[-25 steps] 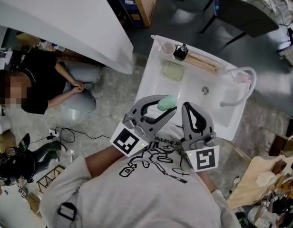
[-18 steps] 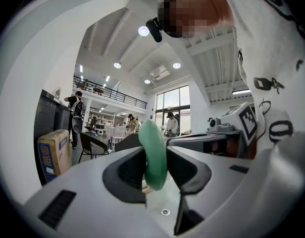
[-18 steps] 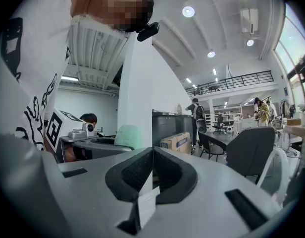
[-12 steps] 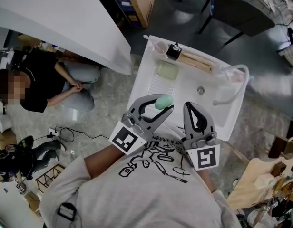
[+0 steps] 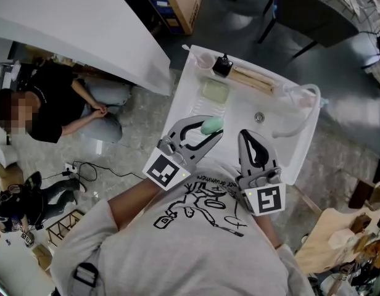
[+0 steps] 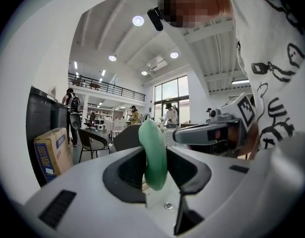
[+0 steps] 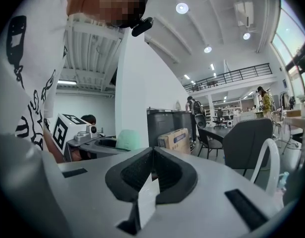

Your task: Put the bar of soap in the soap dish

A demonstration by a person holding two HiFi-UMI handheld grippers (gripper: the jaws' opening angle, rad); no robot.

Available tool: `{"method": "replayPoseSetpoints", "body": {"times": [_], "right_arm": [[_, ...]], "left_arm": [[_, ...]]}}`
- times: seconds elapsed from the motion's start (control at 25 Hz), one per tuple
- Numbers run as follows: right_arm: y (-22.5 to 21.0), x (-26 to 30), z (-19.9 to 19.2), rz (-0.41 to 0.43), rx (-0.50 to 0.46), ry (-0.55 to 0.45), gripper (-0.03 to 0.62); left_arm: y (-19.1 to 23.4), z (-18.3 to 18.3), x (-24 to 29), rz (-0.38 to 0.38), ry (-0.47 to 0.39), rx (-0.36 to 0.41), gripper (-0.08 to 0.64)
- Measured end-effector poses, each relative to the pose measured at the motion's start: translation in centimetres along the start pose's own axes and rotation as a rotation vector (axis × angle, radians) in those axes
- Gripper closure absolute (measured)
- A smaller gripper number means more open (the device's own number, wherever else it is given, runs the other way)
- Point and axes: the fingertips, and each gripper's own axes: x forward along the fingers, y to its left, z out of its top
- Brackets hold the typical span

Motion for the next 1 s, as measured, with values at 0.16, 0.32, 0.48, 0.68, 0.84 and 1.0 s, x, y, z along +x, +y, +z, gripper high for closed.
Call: {"method": "replayPoseSetpoints", "body": {"times": [0.16,0.32,0.48,0.68,0.84,1.0], "right_arm": [[-0.8,0.4,-0.8,0.01,0.023,0.003,0.569],[-1.4,1.0,-1.1,0.009,0.024,-0.008,0.569],[-1.7,1.5,-1.9,0.017,-0.003,0.003,0.569],[-1.7,1.9,-2.8,0.026,-0.024,0.026,0.57],[-1.8,2.3,-3.6,0.025,-0.019,0.04,0.57],[-2.0,3.0,-4.6,0.028,-0.033,0.062,0.569]], "left_arm": [[0.0,-0.7,0.7,-0.003,0.011,-0.022,0.436],[0.1,-1.4,1.4,-0.004,0.025,-0.042,0.437],[0.2,-2.6,2.1,-0.011,0.042,-0.062,0.437],[0.0,-3.7,2.3,-0.027,0.067,-0.054,0.437],[0.2,-5.0,2.5,-0.03,0.088,-0.056,0.437],[0.9,-6.9,2.6,-0.019,0.127,-0.056,0.437]]}}
